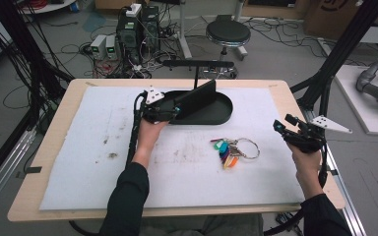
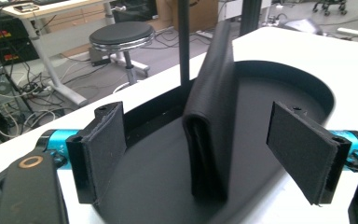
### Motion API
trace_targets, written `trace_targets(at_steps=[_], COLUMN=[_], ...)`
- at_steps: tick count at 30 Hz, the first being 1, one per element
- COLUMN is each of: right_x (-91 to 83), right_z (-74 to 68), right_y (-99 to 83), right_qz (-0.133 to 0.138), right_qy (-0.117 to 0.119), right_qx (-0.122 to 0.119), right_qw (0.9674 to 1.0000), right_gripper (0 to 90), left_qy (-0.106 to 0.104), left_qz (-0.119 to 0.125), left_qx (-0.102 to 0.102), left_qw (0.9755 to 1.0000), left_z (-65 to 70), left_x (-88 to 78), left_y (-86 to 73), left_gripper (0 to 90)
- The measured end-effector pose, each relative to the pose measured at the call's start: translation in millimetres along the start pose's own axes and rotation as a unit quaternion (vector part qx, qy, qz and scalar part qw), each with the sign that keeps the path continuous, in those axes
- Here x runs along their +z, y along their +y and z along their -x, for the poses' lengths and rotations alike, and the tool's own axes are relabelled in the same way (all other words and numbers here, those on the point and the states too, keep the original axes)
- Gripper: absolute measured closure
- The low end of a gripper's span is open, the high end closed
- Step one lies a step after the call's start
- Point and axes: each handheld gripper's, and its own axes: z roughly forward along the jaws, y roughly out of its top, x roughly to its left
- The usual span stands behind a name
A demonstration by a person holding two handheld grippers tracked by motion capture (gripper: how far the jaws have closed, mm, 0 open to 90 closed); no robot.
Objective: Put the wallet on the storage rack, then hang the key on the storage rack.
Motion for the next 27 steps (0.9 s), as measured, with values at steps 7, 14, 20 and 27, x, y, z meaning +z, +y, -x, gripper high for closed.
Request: trace_targets(at_steps=[7, 14, 20, 27], right_x=[0.9, 1.8, 1.5, 0.0], right_z=[-2.7, -5.6, -7.4, -9.4], right_y=[-0.1, -1.6, -2.7, -5.0], right_qz=[-0.006, -0.014, -0.017, -0.023], right_qy=[0.003, 0.002, 0.0, -0.001], right_qx=[-0.003, -0.007, -0.009, -0.015], right_qw=[1.0, 0.9999, 0.9998, 0.9996], right_gripper=[33.5, 32.4, 32.4, 32.3], left_qy=[-0.018, -0.041, -0.041, -0.037], left_qz=[0.002, 0.013, 0.021, 0.021], left_qx=[-0.003, -0.006, -0.015, -0.01], left_qw=[0.9998, 0.9991, 0.9988, 0.999], left_z=[5.7, 21.0, 30.7, 32.4], left_x=[-41.5, -97.5, -143.8, -168.7], left_y=[-1.2, -15.2, -29.6, -42.5], left_gripper=[19.9, 19.9, 19.9, 19.9])
